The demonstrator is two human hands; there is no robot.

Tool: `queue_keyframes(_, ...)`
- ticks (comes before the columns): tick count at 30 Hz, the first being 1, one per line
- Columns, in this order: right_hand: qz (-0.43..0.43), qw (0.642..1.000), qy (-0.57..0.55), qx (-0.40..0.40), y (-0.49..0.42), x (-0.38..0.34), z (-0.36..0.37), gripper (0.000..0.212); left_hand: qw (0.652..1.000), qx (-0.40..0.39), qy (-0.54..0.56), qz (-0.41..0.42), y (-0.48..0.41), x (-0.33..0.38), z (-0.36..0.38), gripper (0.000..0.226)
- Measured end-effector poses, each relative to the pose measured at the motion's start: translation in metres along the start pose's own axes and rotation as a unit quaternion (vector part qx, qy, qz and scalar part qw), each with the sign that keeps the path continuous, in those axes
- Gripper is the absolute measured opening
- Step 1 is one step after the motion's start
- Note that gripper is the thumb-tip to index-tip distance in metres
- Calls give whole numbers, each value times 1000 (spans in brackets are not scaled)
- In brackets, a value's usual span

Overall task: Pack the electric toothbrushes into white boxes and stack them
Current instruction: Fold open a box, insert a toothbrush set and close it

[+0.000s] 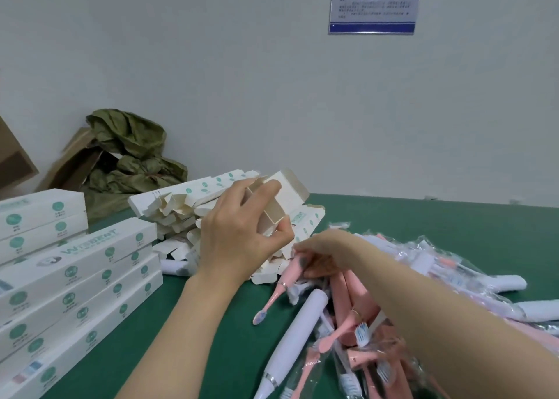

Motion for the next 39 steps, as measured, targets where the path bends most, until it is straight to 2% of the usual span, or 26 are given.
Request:
queue_keyframes(2,-33,998,-55,-29,6,-5,-6,35,1000,-7,-11,-11,0,-3,2,35)
queue_keyframes(4,-89,986,-135,-47,17,-12,-21,26,999,-14,-17,-28,2,-8,2,37)
queue_keyframes(6,-166,957,-236,-39,32,-18,-45,20,998,-32,-31,-40,4,-11,5,38)
queue_keyframes(7,-211,938,-274,-6,41,-20,-64,17,997,-44,-40,-44,5,-11,8,38)
queue_keyframes(9,-295,881,-356,95,67,-11,-106,18,995,-70,-54,-53,7,-12,14,37)
queue_keyframes(10,-330,838,-414,129,83,-2,-126,20,993,-86,-57,-65,8,-13,18,36)
queue_keyframes(12,-394,745,-523,126,110,15,-150,14,986,-119,-53,-103,14,-20,26,33)
queue_keyframes(13,-417,716,-549,109,120,19,-155,12,983,-132,-48,-117,16,-23,29,35)
queue_keyframes(14,-431,706,-554,93,127,21,-155,11,982,-139,-45,-121,17,-23,32,36)
queue_keyframes(17,-445,723,-523,72,136,16,-141,12,983,-142,-35,-113,16,-16,33,37)
queue_keyframes(22,-468,775,-412,100,149,4,-110,8,984,-151,-8,-95,12,-2,38,40)
queue_keyframes(25,-498,809,-291,109,164,-12,-89,6,987,-136,18,-86,5,6,36,44)
queue_keyframes(28,-496,839,-157,156,172,-28,-79,22,989,-123,28,-81,1,8,33,44)
queue_keyframes(29,-496,840,-152,158,172,-32,-81,26,988,-122,31,-84,1,7,33,43)
queue_keyframes(31,-494,835,-205,131,169,-37,-92,17,988,-120,37,-90,2,5,32,42)
queue_keyframes(33,-472,830,-281,98,156,-38,-108,25,988,-113,42,-96,4,3,31,40)
queue_keyframes(35,-432,848,-286,106,133,-38,-114,27,988,-102,53,-108,6,-1,30,38)
queue_keyframes(36,-408,871,-231,144,120,-38,-112,23,987,-95,58,-114,7,-4,29,37)
queue_keyframes(37,-384,893,-129,194,107,-40,-104,18,987,-89,60,-119,8,-6,28,38)
queue_keyframes(38,-361,902,-5,237,92,-42,-91,16,987,-84,59,-121,8,-8,26,39)
queue_keyframes(39,-343,896,113,259,78,-45,-75,15,988,-82,56,-120,8,-8,26,40)
Point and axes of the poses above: each hand's wrist, its own y-axis away from the middle knuckle, its own z-axis out of the palm, x = y × z, the point moved 10 cm from there along -y, towards the middle knuckle, and after that the axes turned 15 degrees about z, right-handed, at the moved point
